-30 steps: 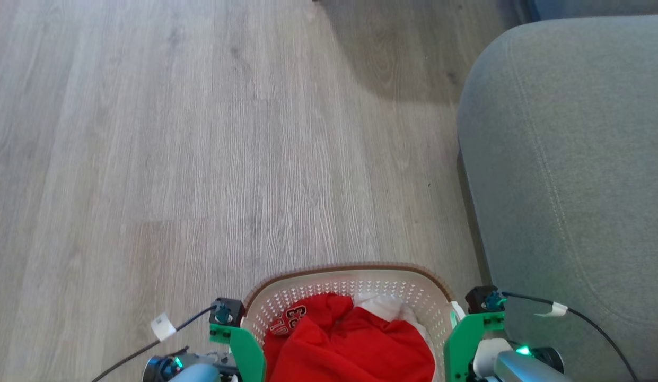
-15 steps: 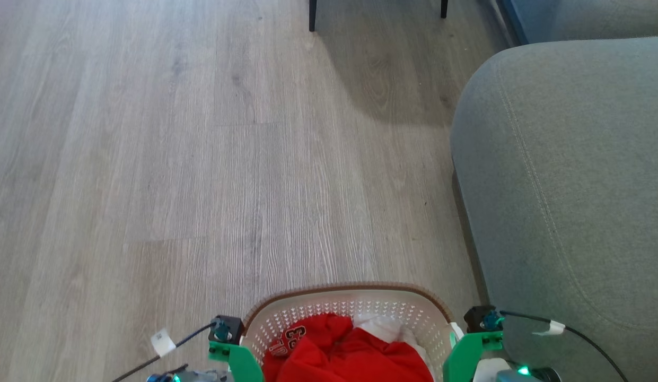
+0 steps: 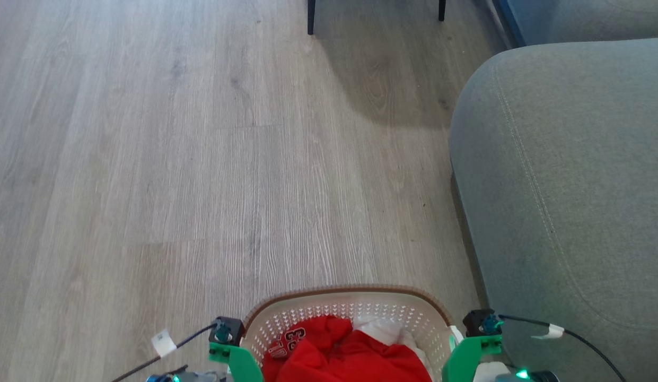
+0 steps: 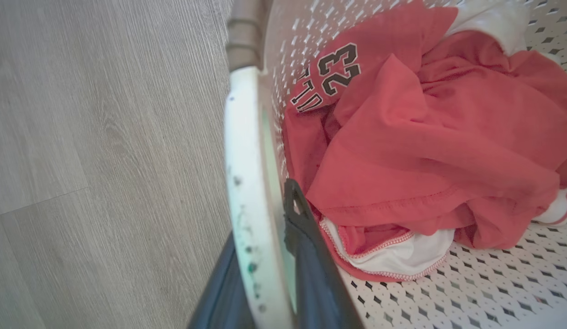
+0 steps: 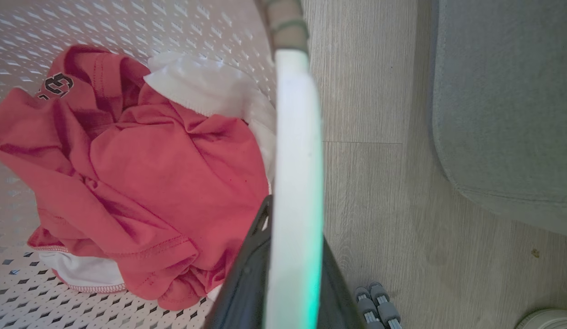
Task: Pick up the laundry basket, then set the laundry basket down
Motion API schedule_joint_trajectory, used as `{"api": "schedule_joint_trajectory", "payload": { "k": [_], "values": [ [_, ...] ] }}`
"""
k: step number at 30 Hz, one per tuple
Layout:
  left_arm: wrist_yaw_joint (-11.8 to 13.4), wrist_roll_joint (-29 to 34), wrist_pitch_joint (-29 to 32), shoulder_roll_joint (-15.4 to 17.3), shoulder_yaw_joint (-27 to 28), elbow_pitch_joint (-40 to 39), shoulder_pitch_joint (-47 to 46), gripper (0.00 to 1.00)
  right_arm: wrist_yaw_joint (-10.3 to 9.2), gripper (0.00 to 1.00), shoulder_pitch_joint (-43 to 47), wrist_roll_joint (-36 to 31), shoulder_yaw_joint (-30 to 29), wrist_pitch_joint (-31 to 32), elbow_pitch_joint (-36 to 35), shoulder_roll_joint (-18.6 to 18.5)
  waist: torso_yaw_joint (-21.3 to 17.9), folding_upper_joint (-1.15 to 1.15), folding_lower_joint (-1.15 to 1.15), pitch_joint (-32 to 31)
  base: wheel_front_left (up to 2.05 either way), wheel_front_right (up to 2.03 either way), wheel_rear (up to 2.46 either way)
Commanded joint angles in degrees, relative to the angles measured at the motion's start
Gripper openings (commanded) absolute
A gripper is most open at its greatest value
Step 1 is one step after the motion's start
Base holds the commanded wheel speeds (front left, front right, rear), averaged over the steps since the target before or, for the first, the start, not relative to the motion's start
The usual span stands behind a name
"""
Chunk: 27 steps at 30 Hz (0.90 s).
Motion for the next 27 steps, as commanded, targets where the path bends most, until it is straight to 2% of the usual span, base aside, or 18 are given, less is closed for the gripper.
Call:
{"api": "schedule_joint_trajectory", "payload": {
  "k": [1, 21, 27],
  "values": [
    [0.1, -0.2, -0.5, 1.8, 0.4, 0.4, -1.4, 0.00, -0.09, 0.00, -1.9, 0.4, 0.9, -1.5, -0.5, -0.5, 0.0, 0.00, 0.00, 0.0, 0.00, 0.00, 0.00],
    [0.2, -0.8, -0.6, 1.8, -0.3, 0.7, -2.1, 0.00, -0.09, 0.00, -3.8, 3.4, 4.3, -2.5, 0.2, -0.5, -0.3, 0.00, 0.00, 1.0, 0.00, 0.00, 0.00],
    [0.3, -0.1, -1.0, 2.3, -0.9, 0.7, -4.2, 0.00, -0.09, 0.00, -6.2, 4.0, 5.0, -3.1, 0.4, -0.5, -0.7, 0.00, 0.00, 3.7, 0.00, 0.00, 0.00]
  ]
}}
